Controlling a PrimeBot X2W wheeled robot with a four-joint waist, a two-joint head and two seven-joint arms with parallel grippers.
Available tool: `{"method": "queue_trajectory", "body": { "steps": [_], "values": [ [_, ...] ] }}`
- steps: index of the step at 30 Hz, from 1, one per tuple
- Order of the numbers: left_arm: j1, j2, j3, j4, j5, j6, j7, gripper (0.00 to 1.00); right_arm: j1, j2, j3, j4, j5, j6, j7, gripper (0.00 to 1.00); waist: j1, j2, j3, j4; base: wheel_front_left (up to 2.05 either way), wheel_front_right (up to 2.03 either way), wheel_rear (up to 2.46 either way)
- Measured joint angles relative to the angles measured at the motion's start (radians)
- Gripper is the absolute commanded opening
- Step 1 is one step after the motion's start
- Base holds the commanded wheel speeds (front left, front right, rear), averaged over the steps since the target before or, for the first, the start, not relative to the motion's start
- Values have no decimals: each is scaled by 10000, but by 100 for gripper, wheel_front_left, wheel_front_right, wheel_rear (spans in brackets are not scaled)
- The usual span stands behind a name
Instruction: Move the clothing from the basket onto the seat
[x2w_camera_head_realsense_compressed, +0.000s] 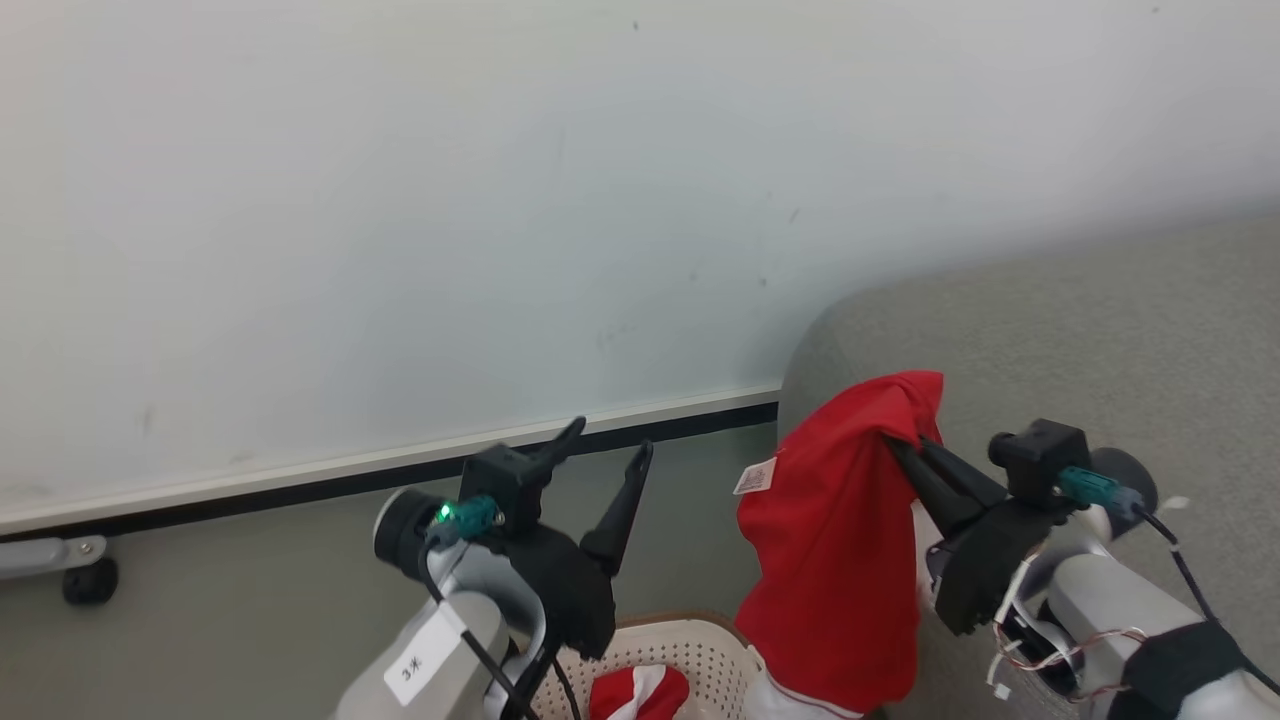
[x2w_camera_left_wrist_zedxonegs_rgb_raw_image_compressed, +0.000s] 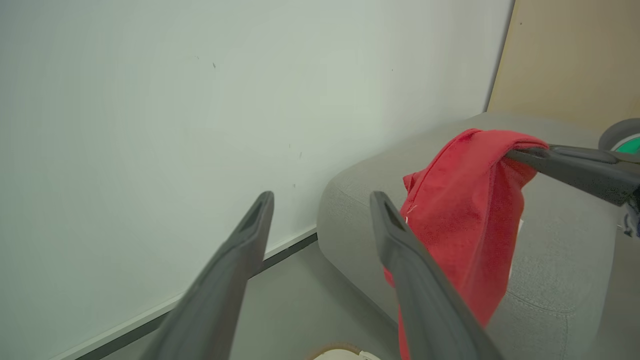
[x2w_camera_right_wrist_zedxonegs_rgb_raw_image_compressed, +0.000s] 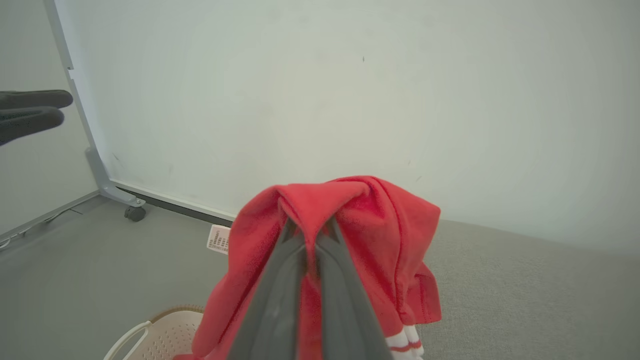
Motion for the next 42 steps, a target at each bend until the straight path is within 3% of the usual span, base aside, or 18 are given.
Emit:
{"method": "queue_trajectory", "body": {
  "steps": [25,32,42],
  "values": [
    [1755,-282,-497,-1158,104,468,-159,100,1416,-3139,-1559,-3814,-165,-1317,0,0,0,0,281,-2224,0,0,0],
    [1744,-274,-600,-1507,336,499,-163,100,653,-3231,-1923,-4006,-161,-1402,100,0,0,1,881,-2409,0,0,0],
    [1138,98,-552,-2094,815,617,-169,100,-2615,-3012,-2654,-2851,-46,-1127,813,0,1,0,2003,-2379,0,0,0]
  ]
}}
